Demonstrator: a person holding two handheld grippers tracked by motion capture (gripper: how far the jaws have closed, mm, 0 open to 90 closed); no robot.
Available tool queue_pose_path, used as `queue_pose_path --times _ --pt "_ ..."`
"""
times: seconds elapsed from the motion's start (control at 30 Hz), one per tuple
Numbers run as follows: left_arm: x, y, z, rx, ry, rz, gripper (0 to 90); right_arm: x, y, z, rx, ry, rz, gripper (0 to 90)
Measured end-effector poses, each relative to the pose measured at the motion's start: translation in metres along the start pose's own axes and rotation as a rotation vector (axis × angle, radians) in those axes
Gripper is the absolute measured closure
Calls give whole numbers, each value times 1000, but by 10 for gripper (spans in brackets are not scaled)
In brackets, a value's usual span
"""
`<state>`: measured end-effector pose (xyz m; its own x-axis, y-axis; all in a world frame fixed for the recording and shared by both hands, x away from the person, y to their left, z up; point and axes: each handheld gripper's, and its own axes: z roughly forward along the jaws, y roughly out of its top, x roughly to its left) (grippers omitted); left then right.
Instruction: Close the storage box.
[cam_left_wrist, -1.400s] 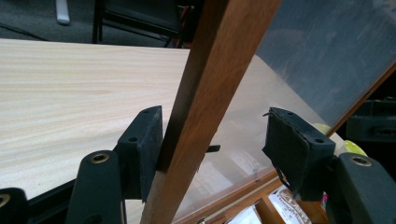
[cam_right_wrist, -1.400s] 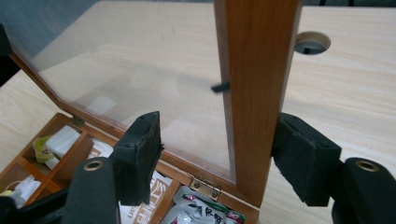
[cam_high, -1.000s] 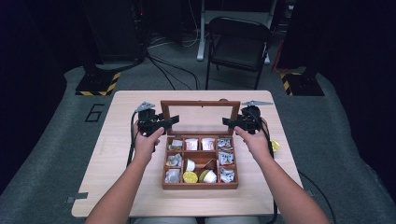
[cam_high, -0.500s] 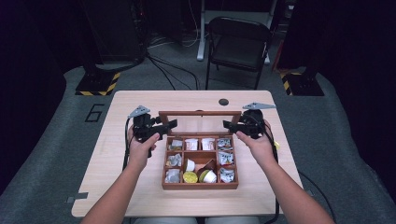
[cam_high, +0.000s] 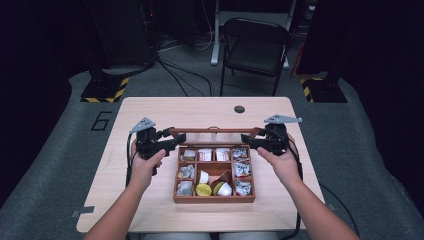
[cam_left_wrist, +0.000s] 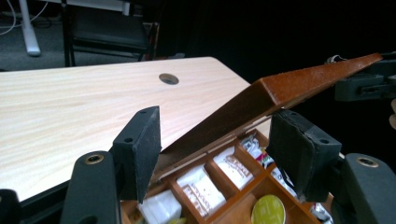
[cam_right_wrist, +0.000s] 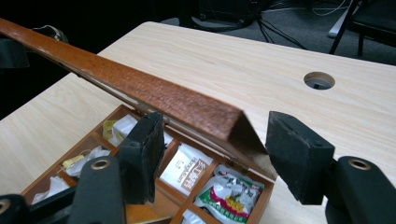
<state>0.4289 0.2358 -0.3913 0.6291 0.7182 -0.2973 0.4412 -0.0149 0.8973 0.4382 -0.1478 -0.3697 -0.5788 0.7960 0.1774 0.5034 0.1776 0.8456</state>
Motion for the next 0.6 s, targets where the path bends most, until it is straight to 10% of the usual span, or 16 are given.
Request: queue_pose_path --times 0.33,0.6 --pt "-11 -8 -11 32 23 85 351 3 -12 -12 26 14 -28 417" --pt "-14 -15 -24 31 4 44 393 2 -19 -25 3 42 2 447"
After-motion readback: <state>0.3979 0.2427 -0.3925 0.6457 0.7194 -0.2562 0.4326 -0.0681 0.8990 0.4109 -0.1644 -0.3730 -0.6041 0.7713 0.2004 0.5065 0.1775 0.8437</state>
